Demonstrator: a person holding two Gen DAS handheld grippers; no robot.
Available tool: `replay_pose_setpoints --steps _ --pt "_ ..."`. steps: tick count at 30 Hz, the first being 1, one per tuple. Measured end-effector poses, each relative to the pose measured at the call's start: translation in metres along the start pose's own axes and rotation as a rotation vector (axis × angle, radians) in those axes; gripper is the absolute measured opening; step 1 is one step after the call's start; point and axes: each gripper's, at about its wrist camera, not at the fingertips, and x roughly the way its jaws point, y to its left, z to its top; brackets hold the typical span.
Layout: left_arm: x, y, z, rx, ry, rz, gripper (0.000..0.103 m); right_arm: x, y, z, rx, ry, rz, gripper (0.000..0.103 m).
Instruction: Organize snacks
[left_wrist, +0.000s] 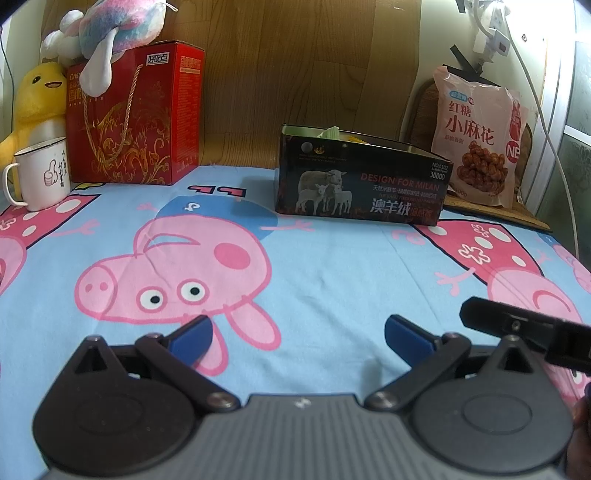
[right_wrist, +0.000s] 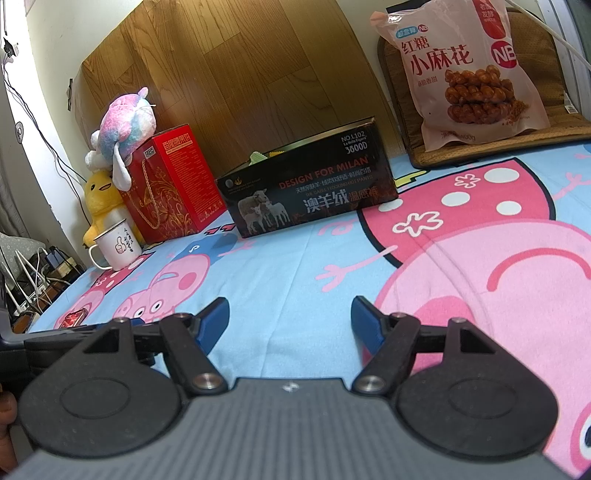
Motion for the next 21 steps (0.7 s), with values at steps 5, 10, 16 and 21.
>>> replay_pose_setpoints --steps 5,10,16,21 --pt "-0.0001 0.0007 0.0000 -0.004 0.002 -0.002 0.103 0.0000 -0.0002 0.0000 0.000 0.000 0.000 0.075" --pt "0.0002 0.0011 0.0002 -0.004 0.002 -0.003 0.103 -0.0001 -0.0003 0.0000 0.000 0.000 0.000 0.075" --pt "0.0004 0.0015 0.0004 -0.004 0.002 -0.003 0.103 -0.0001 -0.0004 0.0000 0.000 0.000 0.000 0.075" --pt "0.0005 0.0017 0.0004 -0.004 0.002 -0.003 0.103 -0.0001 -0.0004 -0.0001 0.000 0.000 0.000 0.075"
